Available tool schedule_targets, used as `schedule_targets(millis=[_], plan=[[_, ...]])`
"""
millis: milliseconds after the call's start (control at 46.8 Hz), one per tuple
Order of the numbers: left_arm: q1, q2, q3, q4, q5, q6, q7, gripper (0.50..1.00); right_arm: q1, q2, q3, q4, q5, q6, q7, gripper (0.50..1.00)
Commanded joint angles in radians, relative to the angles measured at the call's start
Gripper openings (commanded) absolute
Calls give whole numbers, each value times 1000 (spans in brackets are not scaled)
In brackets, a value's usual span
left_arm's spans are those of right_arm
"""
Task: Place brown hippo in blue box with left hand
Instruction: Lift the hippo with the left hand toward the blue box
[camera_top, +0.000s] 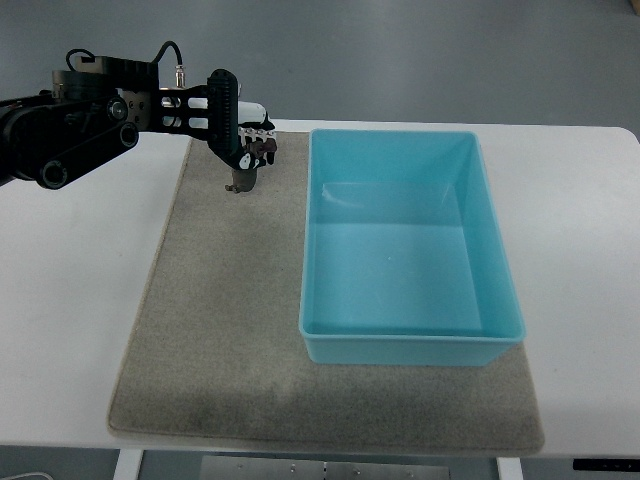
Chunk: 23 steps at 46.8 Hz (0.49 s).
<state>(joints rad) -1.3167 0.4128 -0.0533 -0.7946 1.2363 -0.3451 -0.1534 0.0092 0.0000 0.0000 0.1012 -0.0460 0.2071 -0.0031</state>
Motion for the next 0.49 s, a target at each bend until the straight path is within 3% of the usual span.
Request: schedule_targets(millis=[0,470], plan=[[-10,0,0,-2,0,-3,0,500,0,0,0,0,0,0,0,936],[-64,-23,-3,-29,6,5,-2,500,0,0,0,0,0,0,0,936]])
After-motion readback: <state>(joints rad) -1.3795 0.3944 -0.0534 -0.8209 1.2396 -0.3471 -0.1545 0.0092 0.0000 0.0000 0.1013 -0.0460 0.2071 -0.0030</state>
